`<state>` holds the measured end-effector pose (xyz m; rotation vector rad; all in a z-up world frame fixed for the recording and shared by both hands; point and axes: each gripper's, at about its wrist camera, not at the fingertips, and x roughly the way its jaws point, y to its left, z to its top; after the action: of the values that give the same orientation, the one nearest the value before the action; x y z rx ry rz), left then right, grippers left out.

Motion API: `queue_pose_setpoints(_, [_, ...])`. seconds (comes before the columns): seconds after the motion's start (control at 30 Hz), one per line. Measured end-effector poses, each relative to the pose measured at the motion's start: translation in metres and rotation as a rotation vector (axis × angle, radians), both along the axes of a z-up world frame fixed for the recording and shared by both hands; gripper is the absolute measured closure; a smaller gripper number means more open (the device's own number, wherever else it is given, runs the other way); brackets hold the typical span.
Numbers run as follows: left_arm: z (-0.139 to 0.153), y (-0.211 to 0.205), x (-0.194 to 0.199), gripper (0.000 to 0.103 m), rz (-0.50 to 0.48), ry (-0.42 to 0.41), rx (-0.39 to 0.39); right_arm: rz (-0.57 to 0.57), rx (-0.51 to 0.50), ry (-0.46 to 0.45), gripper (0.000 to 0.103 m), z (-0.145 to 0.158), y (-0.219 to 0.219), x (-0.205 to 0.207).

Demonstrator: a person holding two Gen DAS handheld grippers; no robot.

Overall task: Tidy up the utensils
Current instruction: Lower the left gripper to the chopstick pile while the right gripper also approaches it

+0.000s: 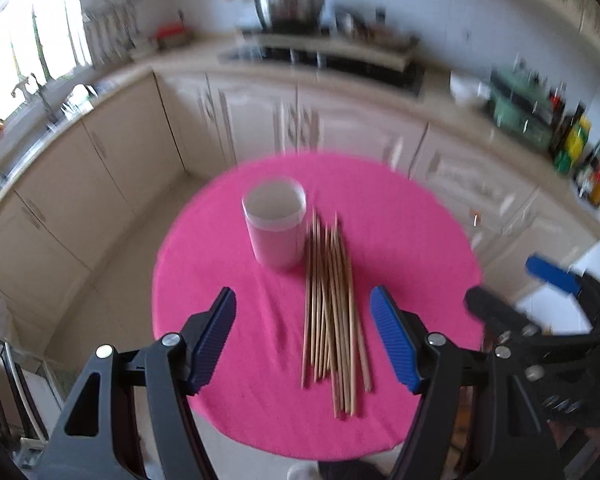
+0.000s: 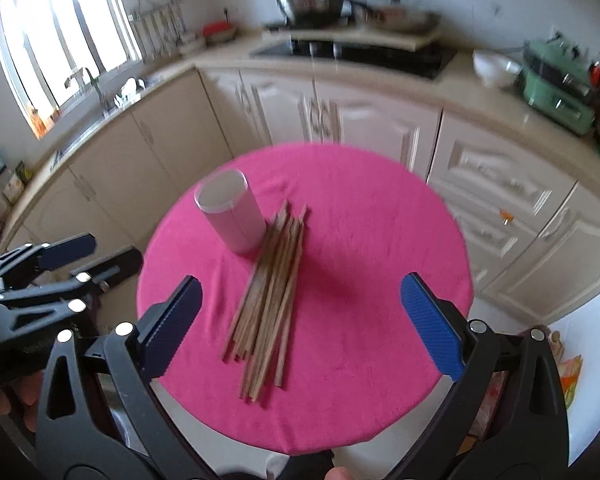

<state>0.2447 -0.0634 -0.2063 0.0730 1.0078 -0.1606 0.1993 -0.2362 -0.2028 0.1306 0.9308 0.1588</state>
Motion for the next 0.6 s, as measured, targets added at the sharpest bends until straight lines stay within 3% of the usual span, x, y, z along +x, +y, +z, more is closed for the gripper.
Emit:
queue_pose_setpoints(0.17, [-0.074,0.002,0.023,0.034,-0.021,0.193,0.023,0.046,-0.022,0.135,0.01,-0.049,-0.003,0.016])
queue_pose_setpoints(0.33, [-0.127,0.006,0.039,0.035,-0.041,0.293,0.022,0.048,-0.023,0.254,0.029,-0.091,-0.004,0.018])
queue_pose_setpoints(0.4, [-0.138,0.001,0.049,0.048,-0.065,0.317,0.02,0.037,-0.016,0.297,0.032,-0.106,-0.006,0.019])
queue_pose_setpoints(0.6, [-0.177,-0.018,0.079,0.058,-0.103,0.394,0.037,-0.02,-0.002,0.364,0.034,-0.122,-0.01,0.023])
